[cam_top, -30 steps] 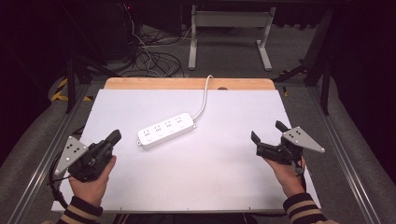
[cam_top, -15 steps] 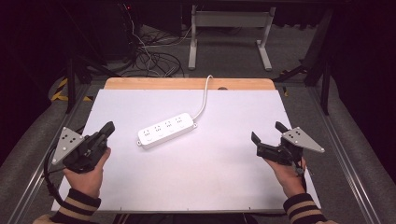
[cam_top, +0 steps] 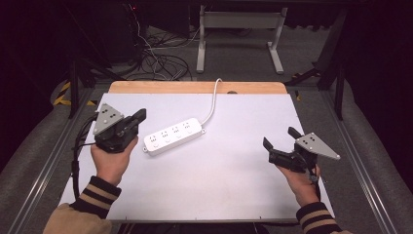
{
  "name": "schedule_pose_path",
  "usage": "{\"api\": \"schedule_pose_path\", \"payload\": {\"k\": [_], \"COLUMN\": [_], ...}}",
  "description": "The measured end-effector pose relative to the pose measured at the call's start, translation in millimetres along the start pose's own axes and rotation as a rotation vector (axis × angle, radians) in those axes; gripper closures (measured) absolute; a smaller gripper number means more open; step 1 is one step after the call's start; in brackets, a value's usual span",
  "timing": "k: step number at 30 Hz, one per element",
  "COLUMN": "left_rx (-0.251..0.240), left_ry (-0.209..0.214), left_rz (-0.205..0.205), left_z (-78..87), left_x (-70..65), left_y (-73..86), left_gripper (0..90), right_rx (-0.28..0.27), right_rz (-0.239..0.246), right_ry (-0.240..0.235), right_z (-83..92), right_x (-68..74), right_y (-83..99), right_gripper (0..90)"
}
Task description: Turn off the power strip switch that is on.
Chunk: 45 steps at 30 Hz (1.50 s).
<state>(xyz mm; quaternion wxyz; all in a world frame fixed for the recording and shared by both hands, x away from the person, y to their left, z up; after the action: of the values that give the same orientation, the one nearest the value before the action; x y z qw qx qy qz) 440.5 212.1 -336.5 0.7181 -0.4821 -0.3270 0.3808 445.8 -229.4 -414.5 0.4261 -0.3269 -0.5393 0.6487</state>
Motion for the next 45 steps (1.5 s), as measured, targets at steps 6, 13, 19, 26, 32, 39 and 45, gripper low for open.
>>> {"api": "schedule_pose_path", "payload": {"k": [6,13,19,26,32,39,45], "left_rx": [0.111,0.27,0.426,0.489,0.507,0.494,0.492], "left_ry": [0.073,0.146,0.131,0.126,0.139,0.158,0.141], "left_rz": [-0.043,-0.087,-0.102,-0.103,-0.098,-0.087,-0.098], "left_z": [-41.3,-96.1,-156.2,-178.3,-185.2,-188.1,-187.6], "left_x": [-13.7,-27.5,-32.2,-33.7,-37.1,-39.5,-42.0], "left_y": [1.4,14.7,42.5,57.2,64.9,71.0,71.4], "left_gripper": [89.8,89.8,89.7,89.7,89.8,89.8,89.9], "right_rx": [-0.004,-0.009,-0.01,-0.006,-0.005,-0.007,-0.007], "right_rz": [0.006,0.005,0.011,0.007,0.01,0.008,0.009], "right_ry": [-0.002,-0.005,-0.015,-0.016,-0.018,-0.014,-0.009], "right_z": [0.8,2.6,3.8,3.7,3.8,4.8,6.1], "right_x": [0.9,1.6,3.8,2.9,4.8,4.7,4.2], "right_y": [-0.5,-1.5,-1.7,-1.0,-1.3,-1.9,-2.2], "right_gripper": [8.0,8.0,8.2,8.3,8.4,8.4,8.4]}}
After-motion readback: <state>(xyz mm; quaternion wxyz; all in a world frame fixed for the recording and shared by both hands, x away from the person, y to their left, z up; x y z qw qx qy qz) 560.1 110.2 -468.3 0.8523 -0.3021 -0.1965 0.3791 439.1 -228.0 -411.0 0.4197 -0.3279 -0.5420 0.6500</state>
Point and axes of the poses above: each handheld gripper's, and its own axes: z roughly backward along the jaws, y roughly out of its underside, x roughly to its left, the point moved 2 cm from there along -z, roughly forward along the jaws, and after that the axes turned 3 degrees about -z, right-handed, at the moved point
